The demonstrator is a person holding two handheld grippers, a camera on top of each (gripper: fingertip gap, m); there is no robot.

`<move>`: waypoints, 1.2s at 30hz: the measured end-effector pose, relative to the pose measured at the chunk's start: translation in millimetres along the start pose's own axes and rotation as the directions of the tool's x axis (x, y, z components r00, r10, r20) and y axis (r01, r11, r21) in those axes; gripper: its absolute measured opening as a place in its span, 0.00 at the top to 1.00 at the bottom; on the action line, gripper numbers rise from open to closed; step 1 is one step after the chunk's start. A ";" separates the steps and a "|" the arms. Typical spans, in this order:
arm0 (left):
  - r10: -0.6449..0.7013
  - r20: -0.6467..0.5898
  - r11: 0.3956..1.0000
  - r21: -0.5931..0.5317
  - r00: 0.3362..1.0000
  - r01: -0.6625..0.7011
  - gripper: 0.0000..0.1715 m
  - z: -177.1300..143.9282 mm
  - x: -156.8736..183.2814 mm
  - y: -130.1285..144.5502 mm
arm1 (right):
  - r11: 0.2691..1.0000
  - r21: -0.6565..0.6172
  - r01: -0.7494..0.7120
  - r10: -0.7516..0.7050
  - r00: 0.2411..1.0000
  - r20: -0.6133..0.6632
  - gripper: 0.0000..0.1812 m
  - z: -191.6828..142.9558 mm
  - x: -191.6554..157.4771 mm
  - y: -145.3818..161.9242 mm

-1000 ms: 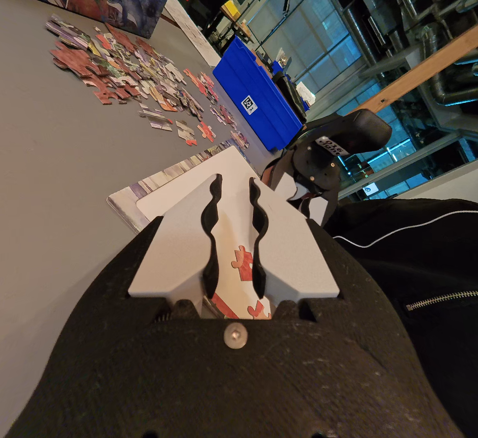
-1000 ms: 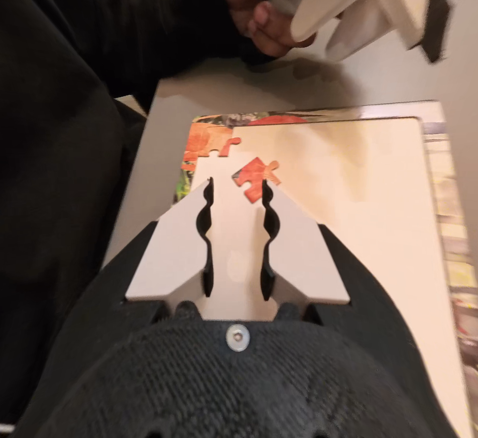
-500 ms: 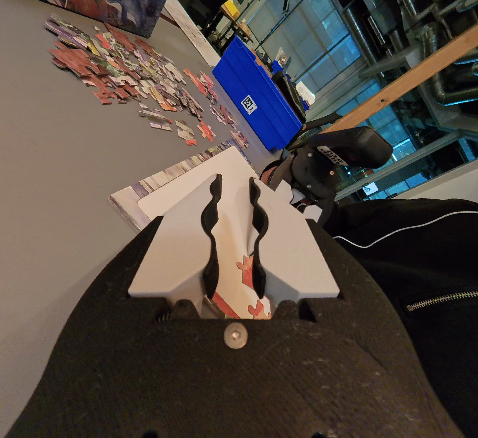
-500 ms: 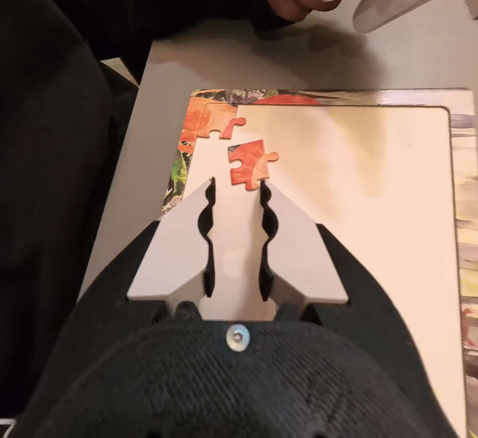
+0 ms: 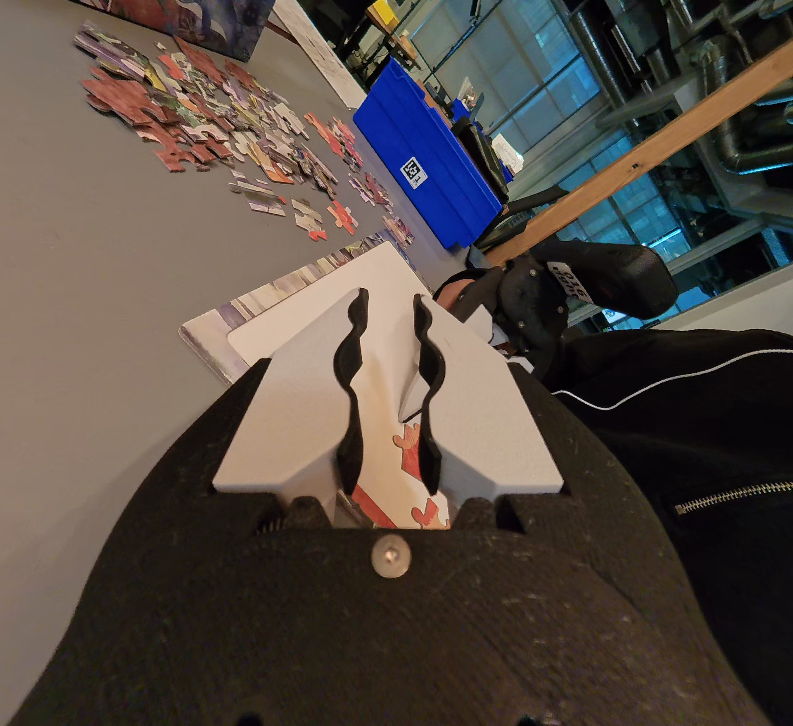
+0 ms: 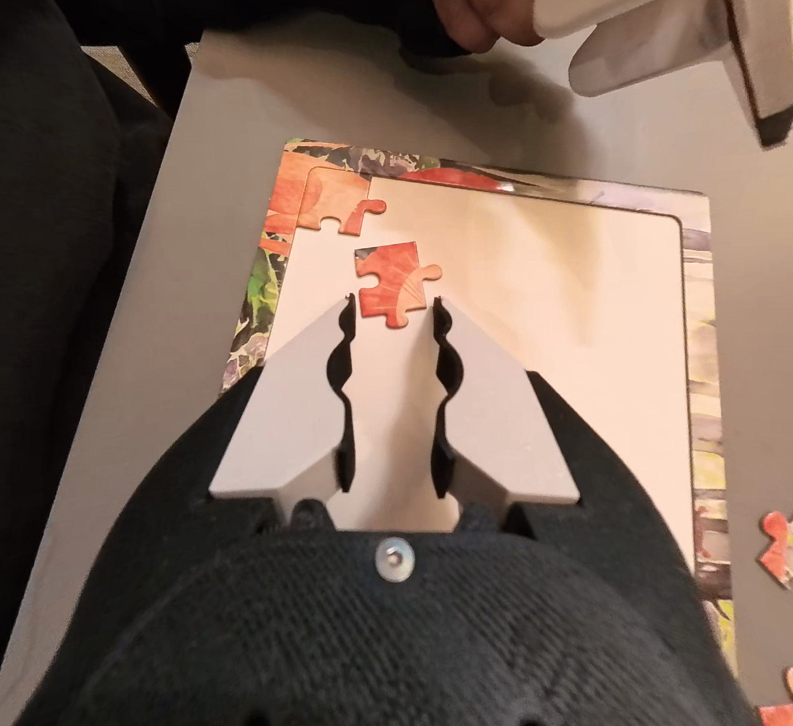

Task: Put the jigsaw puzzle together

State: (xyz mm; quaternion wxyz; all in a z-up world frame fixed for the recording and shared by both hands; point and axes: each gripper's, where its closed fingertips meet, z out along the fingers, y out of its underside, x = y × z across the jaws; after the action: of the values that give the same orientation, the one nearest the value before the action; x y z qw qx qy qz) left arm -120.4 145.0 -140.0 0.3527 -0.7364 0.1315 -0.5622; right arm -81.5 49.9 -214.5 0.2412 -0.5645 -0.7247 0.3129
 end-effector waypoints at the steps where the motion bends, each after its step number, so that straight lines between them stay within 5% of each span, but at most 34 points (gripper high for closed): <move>1: 0.000 0.001 1.000 0.000 1.000 0.000 0.88 0.0 -0.2 0.0 | 1.000 -0.002 0.000 0.000 1.000 0.000 0.81 0.0 0.0 0.0; 36: -0.004 -0.006 1.000 -0.003 1.000 0.004 0.88 0.8 0.5 0.7 | 0.999 0.031 -0.041 0.042 0.999 -0.012 0.85 13.4 -2.5 -13.9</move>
State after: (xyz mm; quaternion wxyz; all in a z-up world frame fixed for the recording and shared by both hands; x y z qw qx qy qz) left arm -119.4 144.5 -140.1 0.3500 -0.7354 0.1323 -0.5649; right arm -99.5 42.7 -213.6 0.2480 -0.5777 -0.7063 0.3254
